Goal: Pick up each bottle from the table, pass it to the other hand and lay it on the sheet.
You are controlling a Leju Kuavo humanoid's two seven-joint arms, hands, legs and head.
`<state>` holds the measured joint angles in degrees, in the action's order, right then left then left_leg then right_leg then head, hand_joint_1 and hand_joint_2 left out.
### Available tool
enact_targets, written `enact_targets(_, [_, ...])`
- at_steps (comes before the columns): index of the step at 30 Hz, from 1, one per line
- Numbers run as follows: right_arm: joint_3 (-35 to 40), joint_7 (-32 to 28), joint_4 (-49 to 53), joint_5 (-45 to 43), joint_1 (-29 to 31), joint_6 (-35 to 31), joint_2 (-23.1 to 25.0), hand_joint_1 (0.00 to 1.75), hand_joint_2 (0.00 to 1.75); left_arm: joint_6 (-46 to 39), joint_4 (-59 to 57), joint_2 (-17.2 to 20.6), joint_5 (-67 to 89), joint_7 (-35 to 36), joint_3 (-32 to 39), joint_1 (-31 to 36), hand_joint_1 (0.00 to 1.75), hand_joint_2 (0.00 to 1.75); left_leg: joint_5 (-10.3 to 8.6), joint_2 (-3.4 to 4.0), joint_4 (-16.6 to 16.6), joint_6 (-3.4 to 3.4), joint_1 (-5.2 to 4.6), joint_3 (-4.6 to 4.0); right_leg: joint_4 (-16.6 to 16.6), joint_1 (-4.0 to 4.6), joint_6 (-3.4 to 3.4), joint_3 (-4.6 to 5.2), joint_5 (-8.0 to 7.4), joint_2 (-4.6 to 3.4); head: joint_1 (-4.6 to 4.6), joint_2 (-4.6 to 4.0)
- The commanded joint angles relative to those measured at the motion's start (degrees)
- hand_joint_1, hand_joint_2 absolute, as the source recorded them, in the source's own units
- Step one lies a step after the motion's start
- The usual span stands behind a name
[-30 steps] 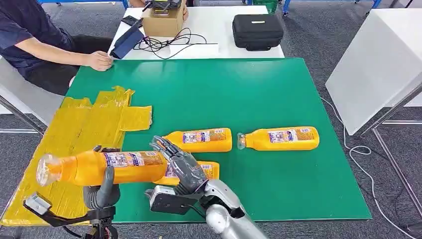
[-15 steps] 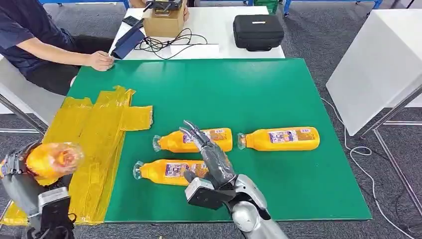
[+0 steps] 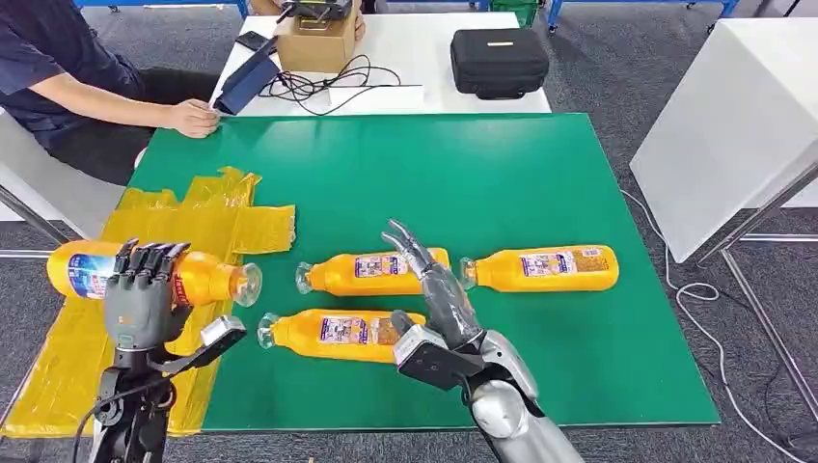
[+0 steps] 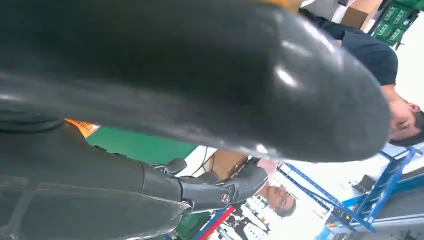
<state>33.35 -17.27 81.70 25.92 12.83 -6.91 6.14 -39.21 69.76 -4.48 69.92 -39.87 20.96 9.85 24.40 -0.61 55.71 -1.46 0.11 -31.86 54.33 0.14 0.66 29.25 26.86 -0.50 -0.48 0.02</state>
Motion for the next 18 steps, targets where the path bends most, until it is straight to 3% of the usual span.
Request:
enact_targets(1, [2.3, -1.3, -3.2, -0.3, 3.1, 0.4, -3.5, 0.00, 0.00, -0.8, -18.6, -0.4, 3.5, 1.0, 5.4, 7.4, 1.75, 1.75, 0.03, 0.01, -0.1, 0.04, 0.01, 0.17, -0.1, 0.02, 0.04, -0.19, 0.03, 0.06, 0.00, 0.00])
enact_targets(2, [3.3, -0.4, -4.3, -0.9, 3.7, -0.9, -3.4, 0.00, 0.00, -0.8, -19.2, 1.5, 1.8, 5.8, -0.4, 7.5, 1.75, 1.75, 0.01, -0.07, -0.1, 0.03, -0.02, 0.11, -0.1, -0.01, 0.04, -0.14, 0.04, 0.14, 0.02, 0.00])
enact_targets(3, [3.7, -0.6, -4.4, -0.8, 3.9, -0.7, -3.7, 0.00, 0.00, -0.8, -21.4, 2.3, 0.6, 3.1, 1.3, 7.1, 1.75, 1.75, 0.03, -0.09, -0.1, 0.05, 0.01, 0.15, -0.1, 0.02, 0.06, -0.20, 0.06, 0.17, 0.00, 0.00])
enact_targets(7, [4.9, -1.7, -6.1, -1.3, 5.2, 0.4, -3.7, 0.00, 0.00, -0.8, -31.8, 3.6, 2.6, 5.0, 1.4, 10.1, 1.75, 1.75, 0.04, 0.05, -0.1, 0.06, 0.04, 0.11, -0.1, 0.05, 0.06, -0.13, 0.02, 0.05, 0.02, 0.00])
enact_targets(13, [8.1, -2.2, -8.0, -2.1, 7.5, 2.8, -3.2, 0.00, 0.00, -0.8, -43.2, 7.2, 8.7, 16.9, -7.0, 13.0, 1.75, 1.75, 0.02, 0.04, -0.1, 0.07, 0.05, 0.09, -0.1, 0.06, 0.07, -0.10, 0.01, 0.08, 0.02, 0.00])
enact_targets(18, [10.2, -2.6, -8.5, -3.3, 8.1, 3.4, -4.5, 0.00, 0.00, -0.2, -49.9, 8.7, 4.8, 16.6, -7.3, 15.4, 1.75, 1.75, 0.07, 0.05, 0.0, 0.09, 0.09, 0.11, -0.1, 0.10, 0.07, -0.14, 0.06, 0.09, 0.02, 0.00])
